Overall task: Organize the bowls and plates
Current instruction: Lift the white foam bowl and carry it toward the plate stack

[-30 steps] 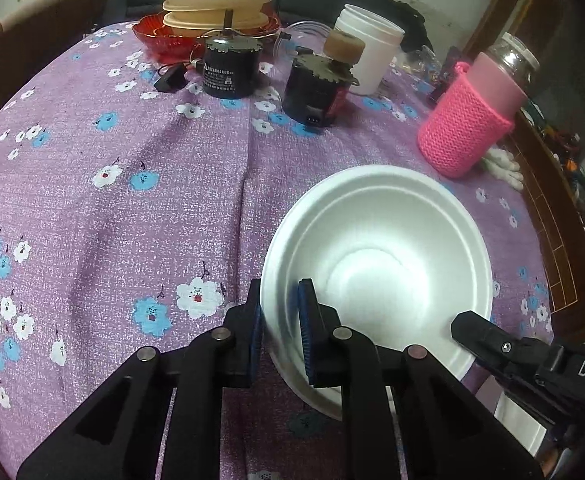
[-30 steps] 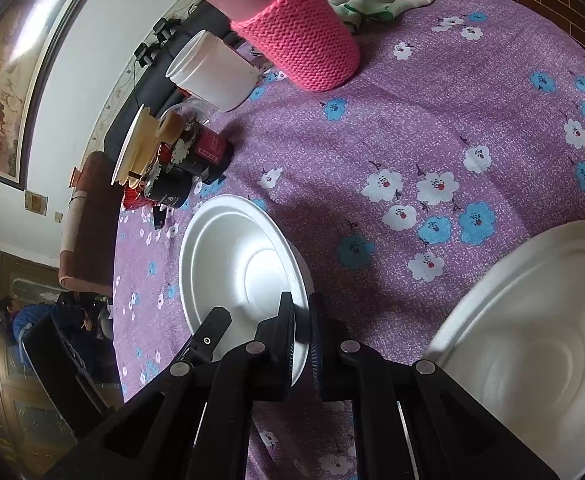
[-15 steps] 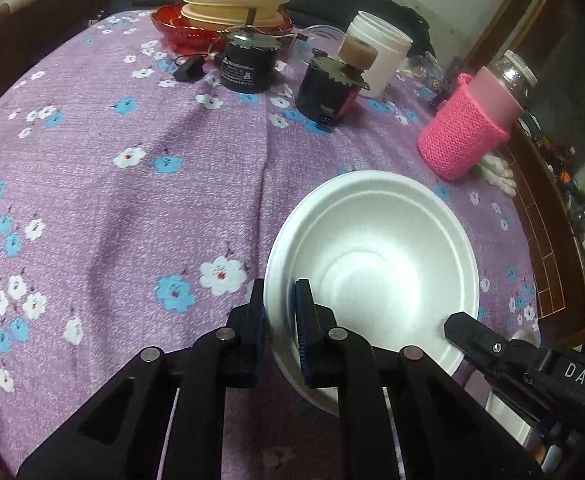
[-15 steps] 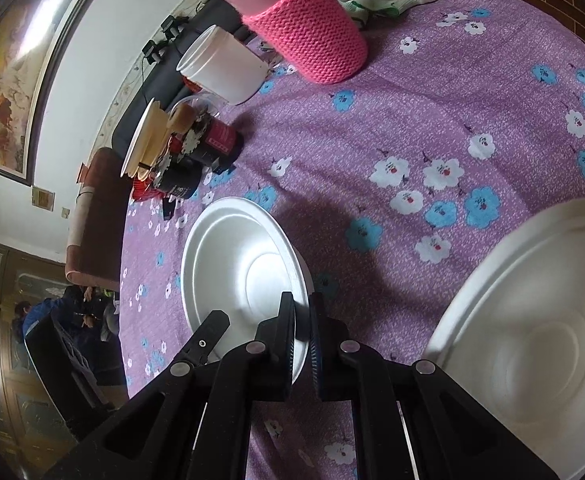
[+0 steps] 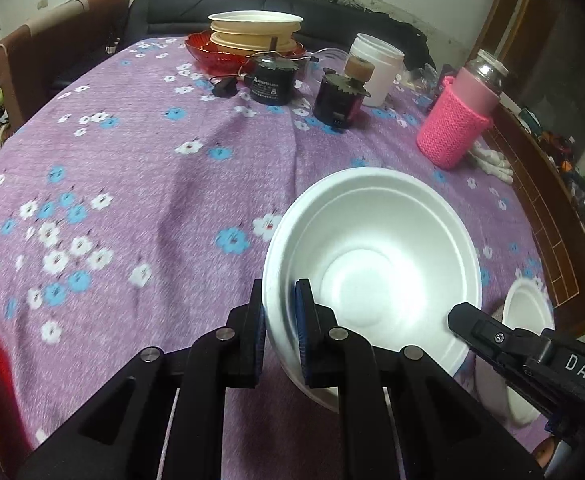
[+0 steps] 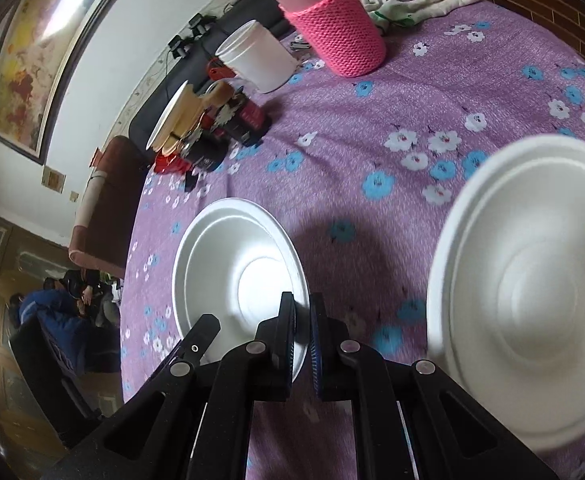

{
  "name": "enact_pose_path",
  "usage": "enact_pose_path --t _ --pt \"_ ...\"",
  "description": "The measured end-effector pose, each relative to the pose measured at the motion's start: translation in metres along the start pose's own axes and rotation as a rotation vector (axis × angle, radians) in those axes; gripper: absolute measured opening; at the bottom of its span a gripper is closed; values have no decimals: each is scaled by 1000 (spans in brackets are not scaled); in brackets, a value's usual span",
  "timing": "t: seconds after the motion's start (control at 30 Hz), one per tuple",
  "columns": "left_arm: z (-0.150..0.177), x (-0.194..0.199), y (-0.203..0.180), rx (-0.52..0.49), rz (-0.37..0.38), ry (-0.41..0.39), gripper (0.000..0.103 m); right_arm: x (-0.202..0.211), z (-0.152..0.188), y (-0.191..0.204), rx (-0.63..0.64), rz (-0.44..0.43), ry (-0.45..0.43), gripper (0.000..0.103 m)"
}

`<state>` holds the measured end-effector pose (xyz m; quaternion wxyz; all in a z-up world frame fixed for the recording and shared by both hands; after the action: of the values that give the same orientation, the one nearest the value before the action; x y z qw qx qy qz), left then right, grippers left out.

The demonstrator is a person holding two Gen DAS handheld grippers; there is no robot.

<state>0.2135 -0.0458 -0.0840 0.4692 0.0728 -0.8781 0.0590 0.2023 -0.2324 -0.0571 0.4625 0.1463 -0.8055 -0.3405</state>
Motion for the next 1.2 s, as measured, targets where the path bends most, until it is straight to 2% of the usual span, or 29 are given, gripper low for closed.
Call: enact_pose_path --t 0.8,1.2 --pt "63 47 28 -21 -16 -58 12 40 79 14 104 9 -47 7" --pt "82 68 42 -16 -29 -79 12 53 109 22 152 -6 -61 8"
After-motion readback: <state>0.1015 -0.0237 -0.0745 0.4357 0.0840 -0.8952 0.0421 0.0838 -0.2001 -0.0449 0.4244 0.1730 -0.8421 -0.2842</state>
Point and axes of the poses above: each gripper's, at about its wrist camera, not at the fingertips, and x roughly against the way its jaws point, y to its left, z to its underside, the point moved 5 cm from there along -x, roughly the way its jaws point, and after that the axes turned 10 degrees about -z, right-handed, at the moved point
